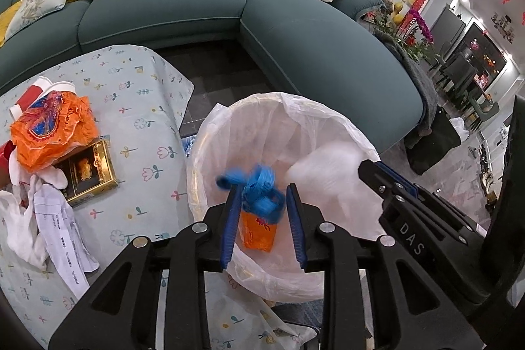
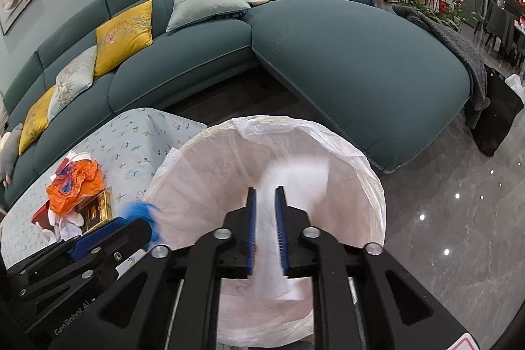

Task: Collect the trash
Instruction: 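Drop the white wipe and blue ribbon into the bin with both grippers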

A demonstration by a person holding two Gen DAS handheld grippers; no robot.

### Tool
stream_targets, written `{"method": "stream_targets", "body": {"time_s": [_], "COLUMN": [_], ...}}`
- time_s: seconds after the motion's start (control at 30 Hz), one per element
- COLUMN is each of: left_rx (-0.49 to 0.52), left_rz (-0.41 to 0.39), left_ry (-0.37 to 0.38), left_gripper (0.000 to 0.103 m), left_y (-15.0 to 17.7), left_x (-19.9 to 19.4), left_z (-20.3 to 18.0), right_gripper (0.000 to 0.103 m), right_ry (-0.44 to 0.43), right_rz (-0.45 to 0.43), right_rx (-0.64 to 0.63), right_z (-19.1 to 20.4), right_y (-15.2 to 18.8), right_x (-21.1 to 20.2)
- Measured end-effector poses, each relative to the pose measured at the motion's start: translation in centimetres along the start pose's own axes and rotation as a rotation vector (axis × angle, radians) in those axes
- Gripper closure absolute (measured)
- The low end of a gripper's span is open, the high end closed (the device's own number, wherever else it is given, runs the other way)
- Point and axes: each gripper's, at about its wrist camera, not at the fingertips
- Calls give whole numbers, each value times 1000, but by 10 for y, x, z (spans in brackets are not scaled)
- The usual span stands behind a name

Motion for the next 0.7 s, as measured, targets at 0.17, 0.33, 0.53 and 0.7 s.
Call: {"method": "stream_targets", "body": {"time_s": [0.17, 0.33, 0.53, 0.7], "left_rx": [-2, -1, -4, -15], "left_rz": [-8, -18, -38, -56], "left_ry": [-5, -22, -66, -114], "left_gripper": [68, 64, 58, 58], "left_y": [-1, -1, 1, 1], "left_x": [-1, -6, -18, -31], "left_z": [0, 3, 17, 35], "right_gripper": [74, 73, 73, 70], "right_ry": [0, -8, -21, -41], "right_rz": [-12, -10, -9, -11], "right_rx": [1, -10, -43, -79], "right_z": [0, 4, 16, 31], "right_y": [-2, -2, 0, 3], "right_x": [-1, -1, -2, -5]}}
Point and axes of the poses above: each gripper's, at about its wrist camera, not at the fingertips, and x roughly the way its jaws point, z to its left, y to its underside, and after that the axes turned 14 degrees about -z, right-handed
